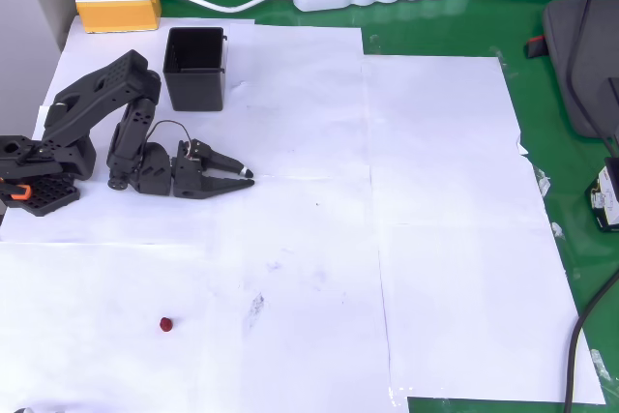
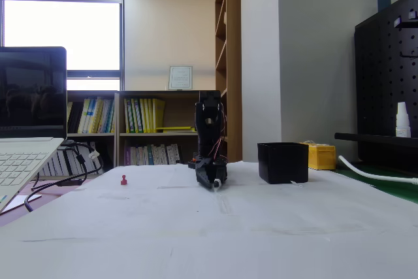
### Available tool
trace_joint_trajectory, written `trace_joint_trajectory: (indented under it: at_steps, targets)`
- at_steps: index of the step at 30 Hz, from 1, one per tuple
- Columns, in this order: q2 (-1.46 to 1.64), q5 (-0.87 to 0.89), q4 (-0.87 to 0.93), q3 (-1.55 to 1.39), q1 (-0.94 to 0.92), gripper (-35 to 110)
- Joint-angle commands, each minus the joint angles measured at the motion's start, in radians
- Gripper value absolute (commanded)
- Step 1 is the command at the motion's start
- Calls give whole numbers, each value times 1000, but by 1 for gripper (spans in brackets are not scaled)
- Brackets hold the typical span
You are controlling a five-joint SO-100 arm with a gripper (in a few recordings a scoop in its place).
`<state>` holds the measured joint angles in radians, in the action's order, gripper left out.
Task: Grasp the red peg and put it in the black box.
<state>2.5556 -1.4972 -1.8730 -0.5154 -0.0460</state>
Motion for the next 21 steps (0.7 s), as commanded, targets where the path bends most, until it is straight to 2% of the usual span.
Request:
trace_joint_trajectory:
  at_steps: [1,18,21]
  targets:
    - [-3,-14,-40,2,-21,1]
    - [-2,-9,-38,9,-37,1]
    - [-3,55,-38,17,-54,3]
